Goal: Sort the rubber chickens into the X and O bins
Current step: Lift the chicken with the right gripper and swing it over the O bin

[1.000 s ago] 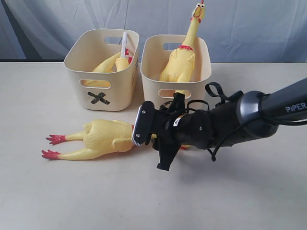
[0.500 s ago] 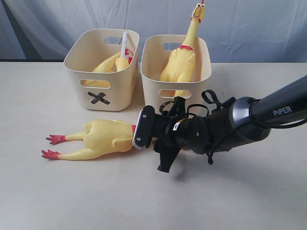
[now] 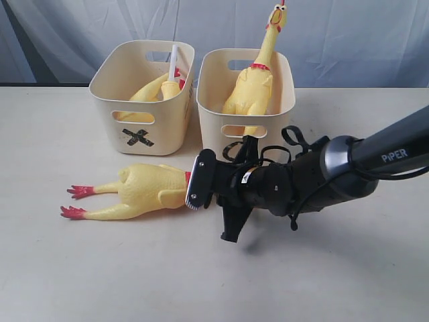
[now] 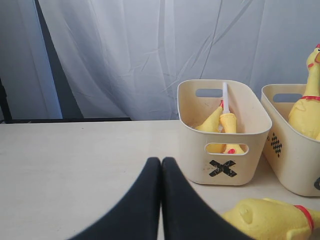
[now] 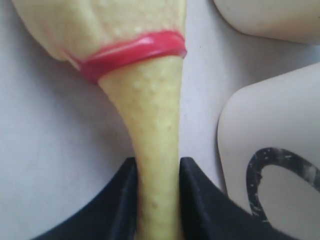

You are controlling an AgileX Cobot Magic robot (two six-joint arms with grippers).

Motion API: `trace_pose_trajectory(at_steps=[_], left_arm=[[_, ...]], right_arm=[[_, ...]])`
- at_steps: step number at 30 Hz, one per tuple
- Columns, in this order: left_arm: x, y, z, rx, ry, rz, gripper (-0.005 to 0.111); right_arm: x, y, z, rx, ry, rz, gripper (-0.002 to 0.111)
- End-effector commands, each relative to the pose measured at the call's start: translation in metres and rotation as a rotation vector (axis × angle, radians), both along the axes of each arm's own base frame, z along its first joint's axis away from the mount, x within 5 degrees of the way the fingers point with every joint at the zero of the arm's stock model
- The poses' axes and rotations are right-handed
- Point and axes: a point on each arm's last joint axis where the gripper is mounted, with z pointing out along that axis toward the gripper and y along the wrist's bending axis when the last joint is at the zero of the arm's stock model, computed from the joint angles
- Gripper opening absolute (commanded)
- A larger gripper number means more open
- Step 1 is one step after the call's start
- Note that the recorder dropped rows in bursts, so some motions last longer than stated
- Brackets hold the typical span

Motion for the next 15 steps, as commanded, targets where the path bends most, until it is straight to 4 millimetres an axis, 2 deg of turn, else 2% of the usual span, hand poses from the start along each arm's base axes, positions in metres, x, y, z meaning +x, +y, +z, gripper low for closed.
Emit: trace_pose_trajectory(at_steps=[1,6,8,9,12,15], left_arm=[[-0.001,-0.001,0.000,-0.010,-0.005,-0.007,0.000],[-0.001,-0.001,0.000,-0.010,-0.005,-0.007,0.000],[-0.001,-0.001,0.000,-0.010,-0.005,-0.007,0.000],[-0.001,-0.001,0.000,-0.010,-0.005,-0.007,0.000],[-0.001,-0.001,0.000,-0.010,-0.005,-0.007,0.000],[-0.001,-0.001,0.000,-0.010,-0.005,-0.007,0.000]], right_arm=[[-0.001,0.000,0.001,0.000,0.023,0.004,-0.001],[-0.014,0.000,0.025,0.016,0.130,0.039,-0.001],[-0.021,-0.001,0.044,0.073,0.189,0.014,-0.001],[-0.026,-0.001,0.059,0.123,0.225,-0.001,-0.001],[-0.035,-0.001,0.083,0.222,0.287,-0.032,-0.001],[-0.049,-0.003,0.119,0.403,0.376,-0.109,-0.001]])
